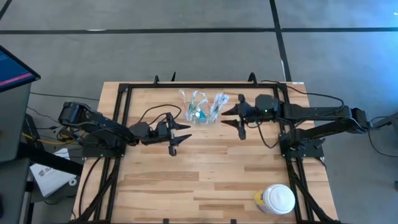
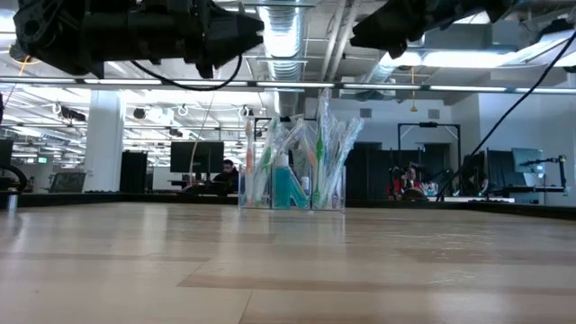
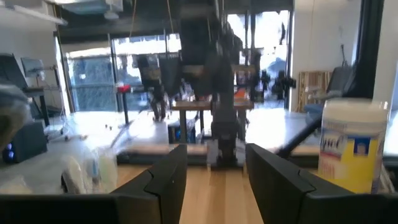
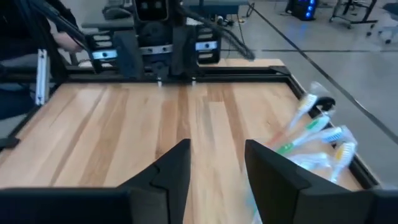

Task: Pick & Place toothbrushing station
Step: Return to Home Position

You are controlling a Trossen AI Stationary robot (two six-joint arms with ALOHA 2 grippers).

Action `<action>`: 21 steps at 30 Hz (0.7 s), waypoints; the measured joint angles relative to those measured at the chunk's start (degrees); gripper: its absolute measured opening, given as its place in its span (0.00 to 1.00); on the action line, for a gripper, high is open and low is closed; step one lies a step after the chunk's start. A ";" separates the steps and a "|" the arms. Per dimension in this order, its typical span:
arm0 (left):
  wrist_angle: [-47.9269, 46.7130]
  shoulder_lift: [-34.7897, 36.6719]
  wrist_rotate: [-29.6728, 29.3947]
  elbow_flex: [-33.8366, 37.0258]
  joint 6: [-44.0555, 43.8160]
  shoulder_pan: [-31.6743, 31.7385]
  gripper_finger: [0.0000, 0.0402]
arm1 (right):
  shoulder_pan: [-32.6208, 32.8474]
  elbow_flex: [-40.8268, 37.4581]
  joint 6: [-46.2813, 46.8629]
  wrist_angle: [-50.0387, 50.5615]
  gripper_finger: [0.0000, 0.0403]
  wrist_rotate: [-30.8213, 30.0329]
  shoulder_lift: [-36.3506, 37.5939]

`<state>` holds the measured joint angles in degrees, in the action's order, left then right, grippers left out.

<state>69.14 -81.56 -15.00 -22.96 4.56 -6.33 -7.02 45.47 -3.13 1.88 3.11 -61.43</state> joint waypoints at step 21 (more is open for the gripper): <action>-0.92 12.72 -1.73 5.89 2.94 0.02 0.39 | 0.15 -0.26 1.74 1.20 0.36 -0.16 -2.19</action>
<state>68.22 -68.84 -16.73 -17.07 7.50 -6.31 -6.87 45.21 -1.39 3.08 2.95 -63.62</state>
